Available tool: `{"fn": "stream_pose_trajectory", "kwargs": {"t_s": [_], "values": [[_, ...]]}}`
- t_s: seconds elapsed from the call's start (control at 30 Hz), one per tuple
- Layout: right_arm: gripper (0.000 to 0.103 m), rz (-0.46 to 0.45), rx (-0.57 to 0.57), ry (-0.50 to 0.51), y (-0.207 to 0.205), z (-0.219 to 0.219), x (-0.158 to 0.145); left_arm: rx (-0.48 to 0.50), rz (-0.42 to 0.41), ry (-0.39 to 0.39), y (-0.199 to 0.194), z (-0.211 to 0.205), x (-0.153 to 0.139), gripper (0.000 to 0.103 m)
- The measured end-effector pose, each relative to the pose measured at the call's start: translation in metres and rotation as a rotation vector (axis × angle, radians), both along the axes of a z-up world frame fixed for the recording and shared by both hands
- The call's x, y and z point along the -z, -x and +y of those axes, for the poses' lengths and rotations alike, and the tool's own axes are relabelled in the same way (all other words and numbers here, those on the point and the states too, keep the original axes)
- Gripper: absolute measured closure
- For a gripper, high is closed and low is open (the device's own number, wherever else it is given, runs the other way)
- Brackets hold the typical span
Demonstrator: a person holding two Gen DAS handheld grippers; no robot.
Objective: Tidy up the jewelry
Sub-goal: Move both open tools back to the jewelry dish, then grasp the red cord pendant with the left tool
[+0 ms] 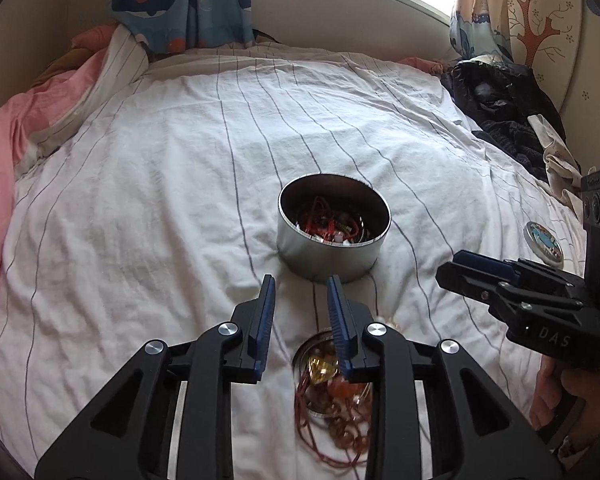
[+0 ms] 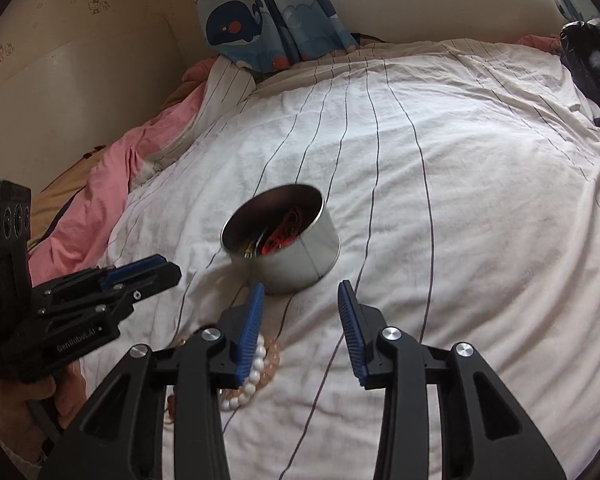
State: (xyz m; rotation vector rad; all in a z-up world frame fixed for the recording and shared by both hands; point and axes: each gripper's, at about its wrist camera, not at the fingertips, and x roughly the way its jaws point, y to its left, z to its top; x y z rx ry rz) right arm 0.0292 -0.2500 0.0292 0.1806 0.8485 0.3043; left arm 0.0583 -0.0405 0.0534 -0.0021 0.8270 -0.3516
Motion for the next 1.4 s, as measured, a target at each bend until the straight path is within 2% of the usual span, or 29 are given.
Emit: {"fn": "stream_pose_trajectory", "kwargs": {"t_s": [0.1,0.23,0.4,0.57,0.8,0.9,1.0,1.03,1.07,1.13,1.17,1.27,1.4], "values": [[0.065,0.044,-0.014,-0.004,0.023,0.007,0.014,-0.006,0.015,-0.019,0.026,0.013,0.006,0.076],[0.065,0.043,-0.025,0.030,0.042,0.019,0.020,0.001,0.014,-0.039,0.054,0.019,0.012,0.076],[0.054,0.050,-0.015,0.055,0.048,0.023,0.029,0.068,-0.004,-0.063,0.077,0.005,0.013,0.076],[0.054,0.050,-0.005,0.046,0.047,0.019,0.030,0.138,0.000,-0.076,0.087,-0.018,0.018,0.076],[0.052,0.044,-0.013,0.057,0.048,0.020,0.031,0.135,0.016,-0.108,0.083,-0.026,0.029,0.076],[0.048,0.039,-0.023,0.076,0.049,0.024,0.031,0.111,0.005,-0.119,0.084,-0.020,0.028,0.076],[0.045,0.036,-0.029,0.093,0.050,0.027,0.031,0.033,-0.018,-0.102,0.081,-0.001,0.023,0.075],[0.044,0.036,-0.031,0.099,0.050,0.029,0.031,-0.003,-0.020,-0.096,0.078,0.007,0.022,0.071],[0.042,0.037,-0.033,0.105,0.050,0.031,0.031,-0.043,-0.026,-0.095,0.075,0.014,0.022,0.060],[0.039,0.036,-0.037,0.131,0.052,0.036,0.033,-0.116,-0.045,-0.097,0.068,0.029,0.027,0.048],[0.038,0.032,-0.040,0.149,0.052,0.039,0.033,-0.145,-0.033,-0.099,0.064,0.035,0.032,0.048],[0.036,0.029,-0.035,0.173,0.054,0.043,0.035,-0.165,0.009,-0.081,0.058,0.045,0.047,0.048],[0.035,0.027,-0.032,0.179,0.056,0.043,0.036,-0.144,-0.016,-0.087,0.062,0.041,0.046,0.046]]}}
